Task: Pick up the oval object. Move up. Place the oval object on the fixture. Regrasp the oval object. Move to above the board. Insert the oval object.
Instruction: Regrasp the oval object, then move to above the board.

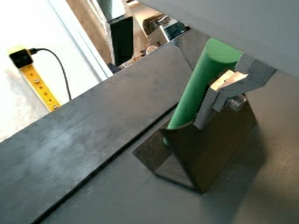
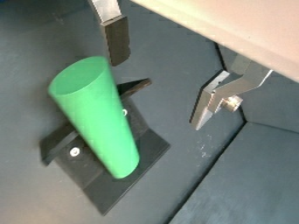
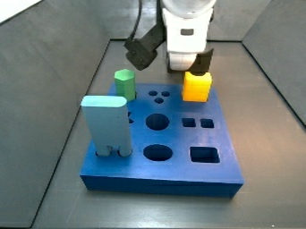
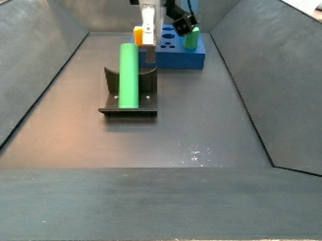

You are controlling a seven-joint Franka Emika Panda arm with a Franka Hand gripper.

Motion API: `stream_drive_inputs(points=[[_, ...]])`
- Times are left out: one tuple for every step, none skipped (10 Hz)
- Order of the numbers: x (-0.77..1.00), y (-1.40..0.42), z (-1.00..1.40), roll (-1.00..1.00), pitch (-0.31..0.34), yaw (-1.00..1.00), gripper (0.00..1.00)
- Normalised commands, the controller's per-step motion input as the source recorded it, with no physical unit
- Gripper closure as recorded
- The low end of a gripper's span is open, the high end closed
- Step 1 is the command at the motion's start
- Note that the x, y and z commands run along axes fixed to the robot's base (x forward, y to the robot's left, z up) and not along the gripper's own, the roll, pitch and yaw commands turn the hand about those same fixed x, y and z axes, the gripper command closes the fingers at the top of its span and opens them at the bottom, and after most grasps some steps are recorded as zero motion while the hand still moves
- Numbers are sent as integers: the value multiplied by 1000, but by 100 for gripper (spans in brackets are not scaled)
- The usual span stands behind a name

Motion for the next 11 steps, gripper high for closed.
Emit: stream_drive_inputs(points=[[719,-19,-34,126,139,27,0],[653,-20,-37,129,143,42,0],[590,-21,-36,132,143,60,0],[511,-26,-33,132,137,77,0],[453,-30,-37,131,133,86,0],[394,-31,-29,134,129,91,0],[319,-33,-27,137,125,95,0],[271,-35,-32,137,123,95,0],[209,-35,-27,130,113,94,0],[0,0,0,0,0,0,100],[-101,37,1000,-406,-235,-131,100]])
